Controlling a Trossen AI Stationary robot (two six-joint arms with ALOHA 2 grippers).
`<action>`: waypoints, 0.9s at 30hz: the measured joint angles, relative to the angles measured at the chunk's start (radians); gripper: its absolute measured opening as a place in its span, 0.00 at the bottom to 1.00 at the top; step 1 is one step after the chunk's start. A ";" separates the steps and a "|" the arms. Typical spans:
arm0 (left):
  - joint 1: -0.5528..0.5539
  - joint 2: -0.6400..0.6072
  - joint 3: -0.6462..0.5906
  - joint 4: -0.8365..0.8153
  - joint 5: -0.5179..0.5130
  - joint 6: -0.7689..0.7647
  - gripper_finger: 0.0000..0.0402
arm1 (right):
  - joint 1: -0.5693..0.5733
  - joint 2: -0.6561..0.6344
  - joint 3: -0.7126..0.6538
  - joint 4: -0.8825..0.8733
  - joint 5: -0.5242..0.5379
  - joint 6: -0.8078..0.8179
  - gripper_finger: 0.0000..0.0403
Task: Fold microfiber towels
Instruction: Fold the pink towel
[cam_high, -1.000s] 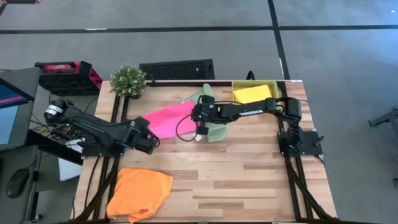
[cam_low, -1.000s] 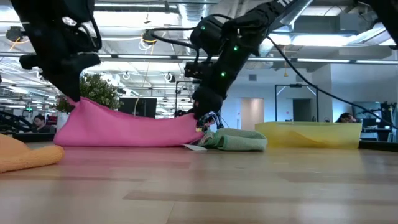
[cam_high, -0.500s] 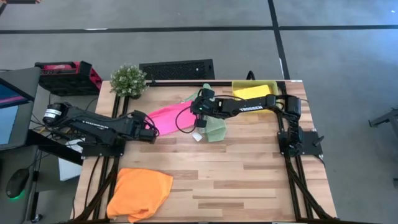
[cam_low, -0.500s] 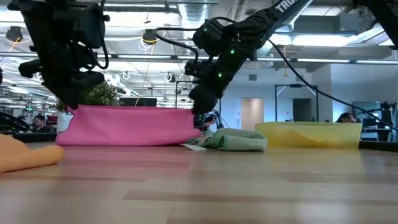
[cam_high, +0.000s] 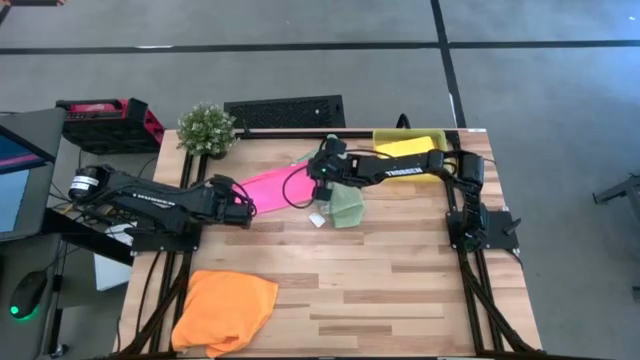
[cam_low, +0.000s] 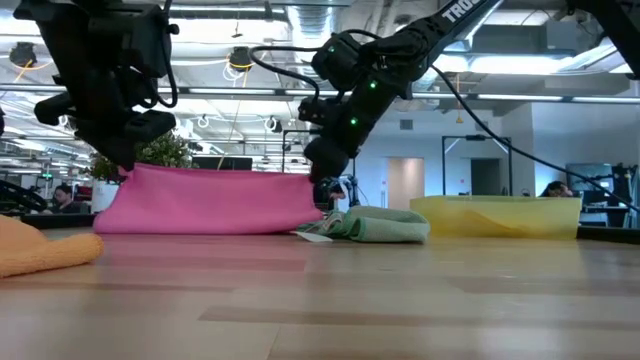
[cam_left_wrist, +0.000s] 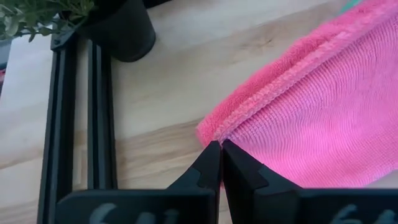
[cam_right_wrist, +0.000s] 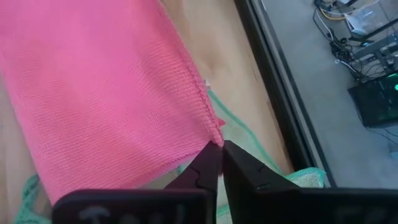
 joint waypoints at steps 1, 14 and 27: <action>0.000 0.000 0.000 0.000 0.000 -0.002 0.01 | -0.001 0.000 0.000 0.004 0.000 0.000 0.11; 0.028 0.000 0.000 0.001 -0.007 0.048 0.29 | -0.009 0.000 0.000 0.028 0.001 0.000 0.31; -0.049 0.000 0.000 0.086 0.264 0.430 0.35 | 0.039 -0.086 0.000 -0.081 -0.026 0.035 0.47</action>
